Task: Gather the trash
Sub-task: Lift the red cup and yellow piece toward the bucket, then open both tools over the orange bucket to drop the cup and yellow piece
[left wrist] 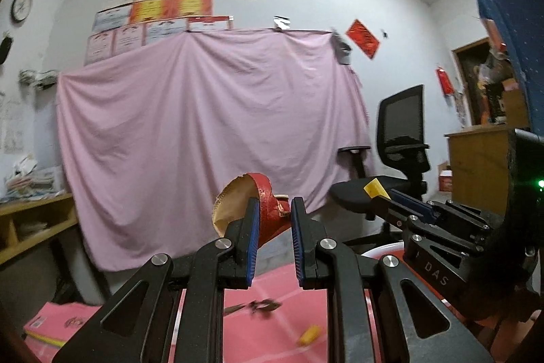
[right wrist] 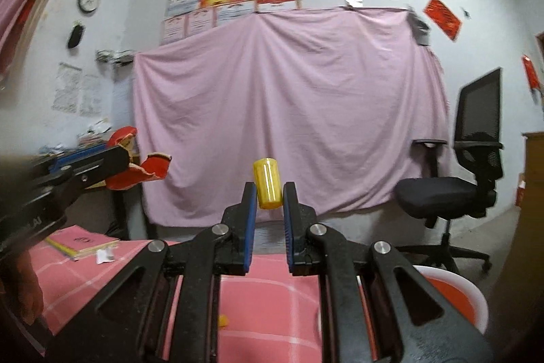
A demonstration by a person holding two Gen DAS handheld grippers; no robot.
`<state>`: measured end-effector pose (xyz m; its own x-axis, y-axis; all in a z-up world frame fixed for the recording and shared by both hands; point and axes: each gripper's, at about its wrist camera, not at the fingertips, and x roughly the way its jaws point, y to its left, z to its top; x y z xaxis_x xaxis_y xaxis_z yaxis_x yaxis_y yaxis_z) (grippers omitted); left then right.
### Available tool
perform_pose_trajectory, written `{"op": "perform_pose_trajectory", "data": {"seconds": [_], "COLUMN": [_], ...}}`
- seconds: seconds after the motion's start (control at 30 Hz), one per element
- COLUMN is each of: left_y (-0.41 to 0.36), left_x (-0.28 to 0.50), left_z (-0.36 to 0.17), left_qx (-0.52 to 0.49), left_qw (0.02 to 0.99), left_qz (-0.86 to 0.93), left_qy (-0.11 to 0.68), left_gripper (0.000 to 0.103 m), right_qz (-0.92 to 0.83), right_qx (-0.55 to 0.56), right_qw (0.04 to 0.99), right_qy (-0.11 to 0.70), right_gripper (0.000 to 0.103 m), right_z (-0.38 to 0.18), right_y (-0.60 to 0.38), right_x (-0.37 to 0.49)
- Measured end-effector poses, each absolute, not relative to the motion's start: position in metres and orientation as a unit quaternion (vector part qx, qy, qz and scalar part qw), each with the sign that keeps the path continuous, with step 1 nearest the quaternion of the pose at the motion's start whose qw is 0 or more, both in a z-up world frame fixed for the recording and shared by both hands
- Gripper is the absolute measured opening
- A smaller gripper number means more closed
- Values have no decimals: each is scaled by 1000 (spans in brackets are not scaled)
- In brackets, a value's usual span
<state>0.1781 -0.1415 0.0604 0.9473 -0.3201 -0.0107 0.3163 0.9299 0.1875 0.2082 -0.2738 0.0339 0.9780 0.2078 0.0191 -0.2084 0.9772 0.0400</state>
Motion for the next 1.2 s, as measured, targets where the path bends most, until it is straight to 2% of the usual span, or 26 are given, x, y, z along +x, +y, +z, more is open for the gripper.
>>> {"op": "perform_pose_trajectory", "data": {"seconds": [0.3, 0.63, 0.8, 1.2], "left_y": [-211, -268, -286, -298], "left_x": [211, 256, 279, 300], "left_z": [66, 61, 57, 48], "left_qx": [94, 73, 68, 60], "left_qw": [968, 944, 931, 916], "left_qz": [-230, -303, -322, -337], "left_qy": [18, 106, 159, 209], "left_gripper": [15, 15, 15, 16], "right_qz": [27, -36, -52, -65], "right_qx": [69, 118, 138, 161], "right_qw": [997, 991, 986, 978], "right_qy": [1, 59, 82, 118], "right_gripper": [103, 103, 103, 103], "right_z": [40, 24, 16, 6], "right_y": [-336, -391, -408, -422], "right_x": [216, 235, 243, 252]}}
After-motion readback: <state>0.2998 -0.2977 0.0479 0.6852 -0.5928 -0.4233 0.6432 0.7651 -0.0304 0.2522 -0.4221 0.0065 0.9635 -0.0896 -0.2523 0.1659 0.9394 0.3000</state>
